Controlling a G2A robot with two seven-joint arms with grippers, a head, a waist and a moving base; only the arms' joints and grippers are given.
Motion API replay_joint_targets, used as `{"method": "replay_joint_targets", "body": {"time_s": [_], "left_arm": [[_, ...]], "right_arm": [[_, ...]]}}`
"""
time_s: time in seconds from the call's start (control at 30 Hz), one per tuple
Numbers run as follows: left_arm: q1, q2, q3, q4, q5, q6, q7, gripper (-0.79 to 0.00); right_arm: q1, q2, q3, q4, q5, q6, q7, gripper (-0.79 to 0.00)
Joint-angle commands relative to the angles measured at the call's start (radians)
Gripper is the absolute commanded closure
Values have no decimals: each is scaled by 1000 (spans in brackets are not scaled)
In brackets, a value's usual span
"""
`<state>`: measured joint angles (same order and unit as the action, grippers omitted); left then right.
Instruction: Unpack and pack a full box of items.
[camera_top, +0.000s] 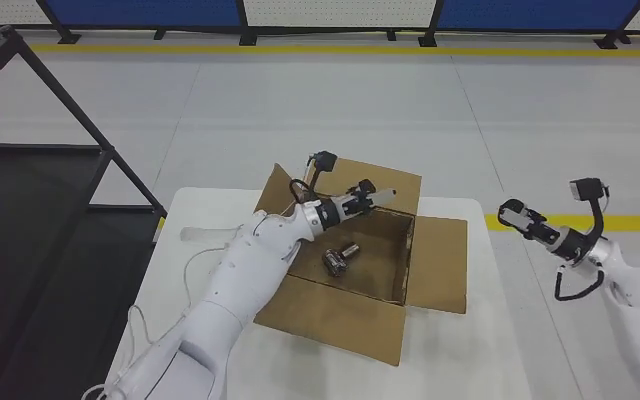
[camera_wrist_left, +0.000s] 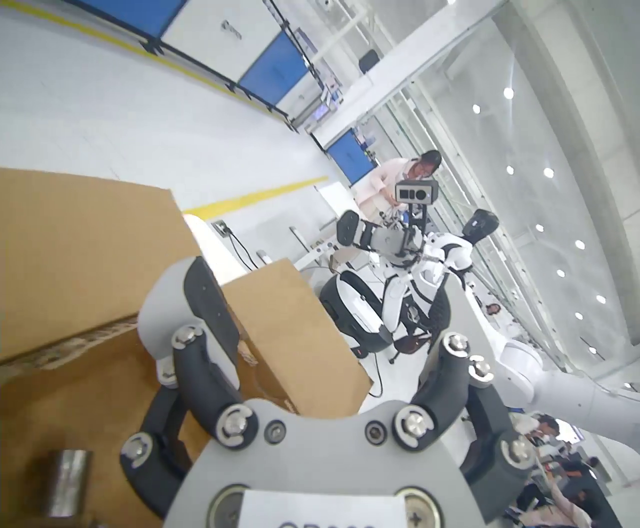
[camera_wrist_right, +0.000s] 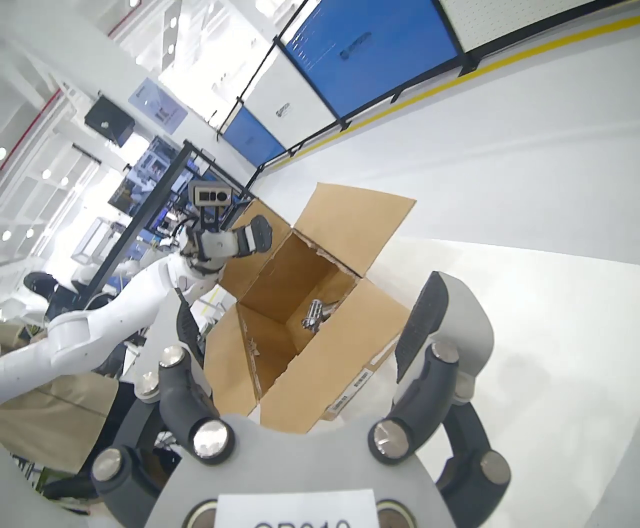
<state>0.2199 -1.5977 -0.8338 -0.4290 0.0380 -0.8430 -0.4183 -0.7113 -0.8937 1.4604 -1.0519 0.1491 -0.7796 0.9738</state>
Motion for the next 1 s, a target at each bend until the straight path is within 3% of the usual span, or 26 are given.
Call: {"method": "replay_joint_targets", "body": {"time_s": [0.0, 0.1, 0.23, 0.33, 0.43, 0.67, 0.97], "left_arm": [[45, 45, -46, -77, 50, 23, 51, -785], [162, 115, -139, -269, 121, 103, 80, -785], [414, 202, -314, -686, 213, 303, 38, -785], [601, 241, -431, -982, 249, 446, -17, -785], [710, 259, -503, -1145, 259, 522, -41, -785], [779, 272, -560, -1245, 278, 591, -33, -785], [778, 277, -570, -1185, 283, 635, 3, -785]], "right_arm": [[12, -1, -26, -14, -13, -17, 41, -785], [36, -4, -68, -18, -35, -5, 62, -785], [69, -7, -123, -5, -44, 21, 88, -785], [92, -8, -162, 4, -41, 30, 97, -785], [118, -10, -203, 16, -47, 40, 107, -785], [168, -14, -276, 69, -49, 43, 110, -785], [232, -37, -360, 188, -124, 88, 72, -785]]}}
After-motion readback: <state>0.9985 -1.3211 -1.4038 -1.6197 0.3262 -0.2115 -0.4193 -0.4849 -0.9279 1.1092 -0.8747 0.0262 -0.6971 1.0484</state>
